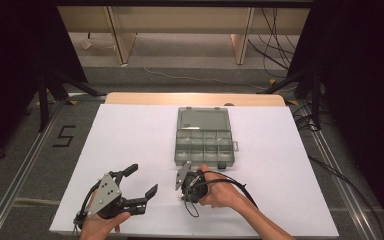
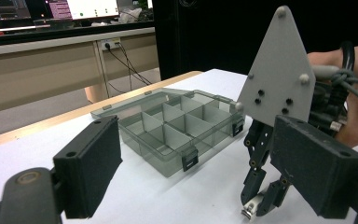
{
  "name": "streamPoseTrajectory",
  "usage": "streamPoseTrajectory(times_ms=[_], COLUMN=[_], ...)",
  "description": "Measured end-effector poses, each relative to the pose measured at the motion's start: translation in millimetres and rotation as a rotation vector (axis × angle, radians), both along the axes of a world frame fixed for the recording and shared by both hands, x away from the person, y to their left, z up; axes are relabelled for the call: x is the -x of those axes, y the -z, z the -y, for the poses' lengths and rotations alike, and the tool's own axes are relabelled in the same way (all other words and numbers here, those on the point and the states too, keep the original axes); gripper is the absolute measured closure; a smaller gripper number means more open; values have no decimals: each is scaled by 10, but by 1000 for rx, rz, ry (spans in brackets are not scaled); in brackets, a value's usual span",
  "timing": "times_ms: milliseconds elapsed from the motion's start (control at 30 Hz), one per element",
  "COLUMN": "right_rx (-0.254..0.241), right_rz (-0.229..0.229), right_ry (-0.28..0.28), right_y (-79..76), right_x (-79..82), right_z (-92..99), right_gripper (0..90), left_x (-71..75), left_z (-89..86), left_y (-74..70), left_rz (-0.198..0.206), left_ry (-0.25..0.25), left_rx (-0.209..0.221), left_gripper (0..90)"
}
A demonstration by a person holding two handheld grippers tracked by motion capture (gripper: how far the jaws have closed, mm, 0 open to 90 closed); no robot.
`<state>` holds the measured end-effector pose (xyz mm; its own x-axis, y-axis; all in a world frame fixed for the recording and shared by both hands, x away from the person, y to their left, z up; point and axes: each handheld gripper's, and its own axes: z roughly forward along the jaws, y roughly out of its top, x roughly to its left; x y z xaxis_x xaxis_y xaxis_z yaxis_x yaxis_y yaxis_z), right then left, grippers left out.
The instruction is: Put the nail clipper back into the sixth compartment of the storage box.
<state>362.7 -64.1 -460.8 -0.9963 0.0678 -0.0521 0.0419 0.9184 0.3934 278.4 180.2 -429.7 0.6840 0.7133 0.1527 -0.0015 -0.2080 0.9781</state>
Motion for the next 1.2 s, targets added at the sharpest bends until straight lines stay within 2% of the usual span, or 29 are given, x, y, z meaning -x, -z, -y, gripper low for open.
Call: streamPoseTrajectory(times_ms=[133, 267, 400, 667, 767, 833, 867, 1100, 1200], right_rx=[-39, -140, -227, -316, -347, -364, -366, -402, -416], right_rz=[0, -12, -5, 47, 84, 77, 93, 103, 130], right_ry=[10, 49, 91, 159, 177, 193, 199, 227, 241], right_y=[-50, -157, -261, -390, -436, -465, -474, -516, -526], right_x=[-30, -110, -172, -245, -278, -286, -300, -335, -348], right_z=[34, 123, 203, 308, 350, 378, 392, 454, 468], right_gripper=[772, 772, 772, 772, 772, 772, 772, 772, 772], left_x=[8, 17, 1, 4, 14, 9, 11, 19, 20], left_z=[1, 5, -4, -4, 0, -1, 1, 6, 6], left_y=[2, 5, 1, -2, 4, 0, 1, 5, 3], left_rz=[-9, -17, -2, -5, -15, -9, -11, -19, -18], left_ry=[-5, -6, -2, -4, -6, -6, -6, -7, -7], left_rx=[12, 20, 2, 9, 17, 15, 17, 24, 26], left_gripper=[158, 158, 158, 158, 158, 158, 158, 158, 158])
